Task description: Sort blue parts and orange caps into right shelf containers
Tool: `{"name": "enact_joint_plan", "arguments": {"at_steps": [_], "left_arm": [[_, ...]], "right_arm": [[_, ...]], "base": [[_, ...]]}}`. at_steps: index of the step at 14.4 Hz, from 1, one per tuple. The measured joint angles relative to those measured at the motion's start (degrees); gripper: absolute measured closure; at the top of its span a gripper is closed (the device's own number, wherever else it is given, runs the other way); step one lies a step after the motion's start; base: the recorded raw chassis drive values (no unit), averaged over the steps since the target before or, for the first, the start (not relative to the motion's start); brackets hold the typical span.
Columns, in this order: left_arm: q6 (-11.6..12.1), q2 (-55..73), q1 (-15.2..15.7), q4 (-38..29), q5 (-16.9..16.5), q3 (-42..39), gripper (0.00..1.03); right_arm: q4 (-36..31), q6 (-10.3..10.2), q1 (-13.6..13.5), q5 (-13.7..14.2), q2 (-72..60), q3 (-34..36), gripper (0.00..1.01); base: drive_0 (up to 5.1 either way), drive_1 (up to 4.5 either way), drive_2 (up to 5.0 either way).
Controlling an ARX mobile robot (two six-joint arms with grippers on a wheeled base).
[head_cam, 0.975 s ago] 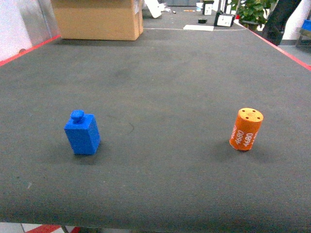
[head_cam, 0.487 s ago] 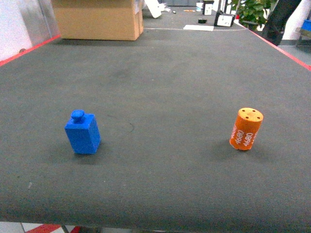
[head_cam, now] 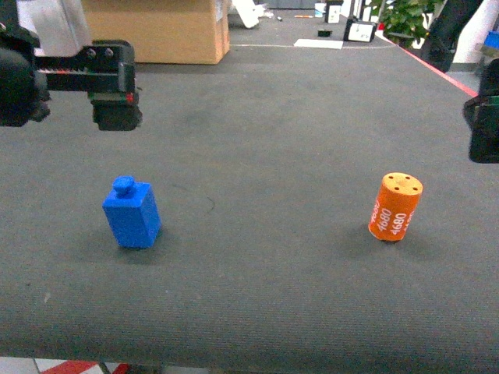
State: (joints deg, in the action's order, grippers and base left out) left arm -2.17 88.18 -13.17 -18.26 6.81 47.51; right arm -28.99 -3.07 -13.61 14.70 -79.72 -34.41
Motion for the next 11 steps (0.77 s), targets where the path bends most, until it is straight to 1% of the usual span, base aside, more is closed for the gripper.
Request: {"name": "enact_joint_plan", "arguments": {"at_steps": [2,3,5,8,11], "left_arm": [[-0.17,5.46,-0.28,0.90,-0.59,2.93,0.05],[-0.87,7.69,-0.28,1.11,-1.29,4.76,0.05],[-1.05,10.40,0.00,1.11,-1.84,6.69,0.05],[-1.07,14.27,0.26,1.11,-1.95,7.23,0.05],[-1.14,16.52,0.96,1.05,-2.58,9.14,0.05]], "right_arm": [[-0.72,-0.70,-0.70,-0.24,-5.49,-2.78,0.03],[-1.09,-1.44,-0.70,-0.68,-8.02,-4.13,0.03],[-1.90,-1.81,-1.40,-0.90,-12.35,-6.38,0.03],[-2.91,-2.03,-1.33,-1.14,-16.72,-8.20,0.03],[-4.07,-2.95,-0.87,-1.49,-20.74,-9.79,0.03]], "base": [[0.0,0.00,0.0],[0.0,0.00,0.0],[0.0,0.00,0.0],[0.0,0.00,0.0],[0.0,0.00,0.0]]}}
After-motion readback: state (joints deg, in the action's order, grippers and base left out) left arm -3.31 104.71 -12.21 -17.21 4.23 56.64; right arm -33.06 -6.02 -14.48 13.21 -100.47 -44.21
